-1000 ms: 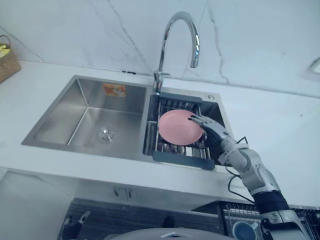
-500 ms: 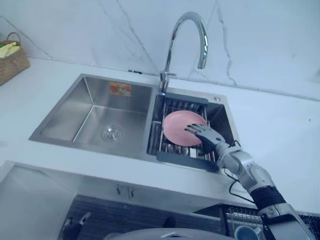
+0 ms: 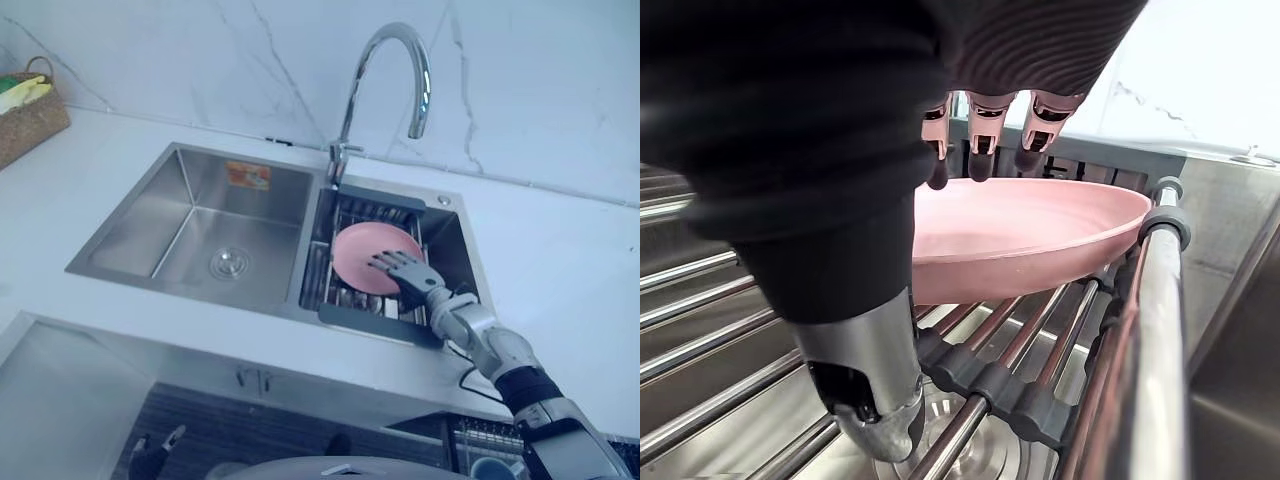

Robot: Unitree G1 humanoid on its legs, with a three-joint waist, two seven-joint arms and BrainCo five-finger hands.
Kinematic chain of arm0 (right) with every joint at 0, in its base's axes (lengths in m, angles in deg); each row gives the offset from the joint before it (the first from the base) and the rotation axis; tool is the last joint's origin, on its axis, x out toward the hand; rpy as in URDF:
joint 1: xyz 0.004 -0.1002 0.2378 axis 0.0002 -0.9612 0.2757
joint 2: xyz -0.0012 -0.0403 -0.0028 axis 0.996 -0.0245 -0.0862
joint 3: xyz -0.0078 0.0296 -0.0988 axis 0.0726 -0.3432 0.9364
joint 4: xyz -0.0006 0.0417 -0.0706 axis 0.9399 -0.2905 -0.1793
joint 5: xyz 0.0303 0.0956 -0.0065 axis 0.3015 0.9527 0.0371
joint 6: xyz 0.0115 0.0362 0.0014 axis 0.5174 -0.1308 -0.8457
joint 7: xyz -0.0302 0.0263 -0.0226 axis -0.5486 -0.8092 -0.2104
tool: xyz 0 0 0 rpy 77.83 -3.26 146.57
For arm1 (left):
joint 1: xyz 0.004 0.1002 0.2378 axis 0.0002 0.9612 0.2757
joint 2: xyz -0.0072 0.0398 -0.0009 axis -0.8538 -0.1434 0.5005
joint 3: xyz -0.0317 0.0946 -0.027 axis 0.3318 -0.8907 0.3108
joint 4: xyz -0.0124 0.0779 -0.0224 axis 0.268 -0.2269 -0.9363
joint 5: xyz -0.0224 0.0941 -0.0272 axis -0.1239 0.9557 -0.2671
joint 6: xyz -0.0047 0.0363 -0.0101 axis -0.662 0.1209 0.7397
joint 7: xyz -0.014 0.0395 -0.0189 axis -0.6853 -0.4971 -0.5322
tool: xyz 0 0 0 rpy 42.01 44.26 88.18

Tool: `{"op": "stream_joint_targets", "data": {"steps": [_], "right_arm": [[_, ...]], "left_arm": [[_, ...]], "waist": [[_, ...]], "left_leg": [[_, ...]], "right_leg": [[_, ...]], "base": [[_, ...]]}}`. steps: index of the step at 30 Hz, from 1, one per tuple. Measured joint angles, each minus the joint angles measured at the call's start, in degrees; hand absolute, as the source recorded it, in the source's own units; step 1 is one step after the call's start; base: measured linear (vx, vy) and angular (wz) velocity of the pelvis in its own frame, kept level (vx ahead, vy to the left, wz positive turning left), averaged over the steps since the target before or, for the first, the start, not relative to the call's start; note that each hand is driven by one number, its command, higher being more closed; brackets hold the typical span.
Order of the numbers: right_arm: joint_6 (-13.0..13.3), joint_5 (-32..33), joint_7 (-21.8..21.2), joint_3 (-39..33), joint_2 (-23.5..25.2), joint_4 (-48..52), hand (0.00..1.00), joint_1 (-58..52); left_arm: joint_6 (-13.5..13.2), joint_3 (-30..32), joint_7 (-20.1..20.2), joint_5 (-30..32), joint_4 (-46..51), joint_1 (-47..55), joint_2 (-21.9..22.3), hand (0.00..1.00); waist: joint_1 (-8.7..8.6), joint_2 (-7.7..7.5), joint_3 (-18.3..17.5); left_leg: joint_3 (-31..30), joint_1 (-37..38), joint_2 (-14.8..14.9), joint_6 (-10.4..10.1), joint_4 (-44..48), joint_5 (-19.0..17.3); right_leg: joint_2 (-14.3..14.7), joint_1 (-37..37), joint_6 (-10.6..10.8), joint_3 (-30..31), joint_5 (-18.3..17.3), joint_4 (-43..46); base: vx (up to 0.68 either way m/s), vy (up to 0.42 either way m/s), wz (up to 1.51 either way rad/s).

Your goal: Walk over to the sink, pick up the cup, carry it to the dishwasher, place the cup inside the dishwasher, then close the dishwasher door

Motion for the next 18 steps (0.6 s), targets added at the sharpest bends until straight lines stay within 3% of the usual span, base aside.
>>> {"op": "stream_joint_targets", "data": {"steps": [11,18], "right_arm": [[-3.1,-1.0,3.6,1.3,0.0,-4.2,1.0,2.1],[-3.7,-5.6,10.0,2.1,0.1,-6.8,1.0,3.0]], "left_arm": [[0.0,-0.6,0.0,0.0,0.0,0.0,0.0,0.0],[-0.1,-0.8,0.0,-0.1,0.0,-0.1,0.0,0.0]], "waist": [[0.5,-0.01,0.0],[0.63,-0.06,0.0]], "left_leg": [[-1.0,-0.3,-0.1,0.0,-0.1,0.2],[-0.9,-0.3,-0.1,0.0,-0.1,0.3]], "right_leg": [[-0.1,0.0,0.2,-0.4,-0.1,0.0],[-0.1,0.1,0.2,-0.4,-0.1,0.0]], "base": [[0.01,0.009,0.02],[0.0,0.0,0.0]]}}
